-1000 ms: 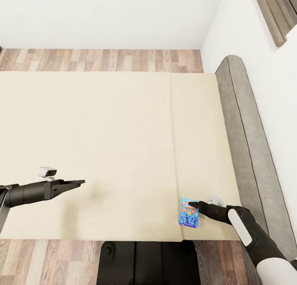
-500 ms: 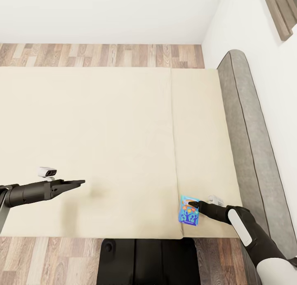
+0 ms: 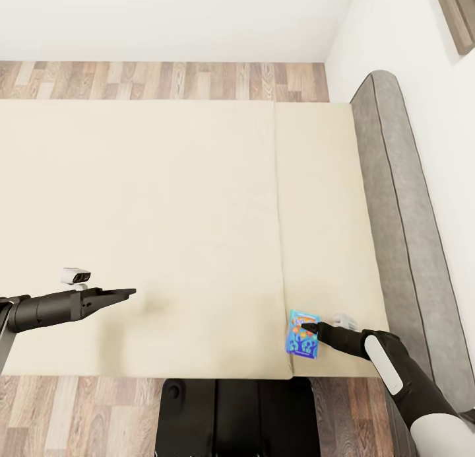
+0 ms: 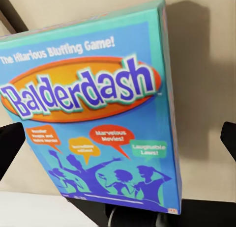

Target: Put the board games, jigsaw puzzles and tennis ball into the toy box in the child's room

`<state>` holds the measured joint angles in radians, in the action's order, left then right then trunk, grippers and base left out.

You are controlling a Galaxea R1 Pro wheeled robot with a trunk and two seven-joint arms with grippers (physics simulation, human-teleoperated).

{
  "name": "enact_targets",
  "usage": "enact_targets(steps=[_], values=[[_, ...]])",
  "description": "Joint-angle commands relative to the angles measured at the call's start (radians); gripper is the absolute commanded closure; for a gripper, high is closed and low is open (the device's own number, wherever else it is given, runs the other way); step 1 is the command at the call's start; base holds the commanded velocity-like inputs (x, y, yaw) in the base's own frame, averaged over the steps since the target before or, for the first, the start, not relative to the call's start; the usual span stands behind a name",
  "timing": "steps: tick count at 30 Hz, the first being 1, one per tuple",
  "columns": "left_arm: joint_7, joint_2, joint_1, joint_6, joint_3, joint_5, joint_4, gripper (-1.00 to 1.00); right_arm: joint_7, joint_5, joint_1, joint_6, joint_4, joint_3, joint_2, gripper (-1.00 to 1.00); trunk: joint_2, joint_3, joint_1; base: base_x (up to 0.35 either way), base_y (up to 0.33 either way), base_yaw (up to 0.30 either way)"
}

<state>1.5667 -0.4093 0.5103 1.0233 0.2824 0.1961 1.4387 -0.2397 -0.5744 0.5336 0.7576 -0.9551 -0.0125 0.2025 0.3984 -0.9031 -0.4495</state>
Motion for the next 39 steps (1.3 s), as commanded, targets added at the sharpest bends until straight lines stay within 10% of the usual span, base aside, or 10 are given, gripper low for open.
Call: enact_targets(steps=[1,39], values=[[0.004,0.000,0.000,0.011,0.000,-0.001,0.000,-1.00,-0.004,0.002,0.000,0.005,-0.001,-0.001,0.000,-1.00,0.002,-0.003,-0.001,0.000,0.000,0.000],[0.004,0.000,0.000,0.011,-0.001,0.000,0.001,-1.00,-0.004,0.002,-0.001,0.001,-0.004,-0.001,0.000,-1.00,0.002,-0.016,-0.001,0.000,0.000,0.000]])
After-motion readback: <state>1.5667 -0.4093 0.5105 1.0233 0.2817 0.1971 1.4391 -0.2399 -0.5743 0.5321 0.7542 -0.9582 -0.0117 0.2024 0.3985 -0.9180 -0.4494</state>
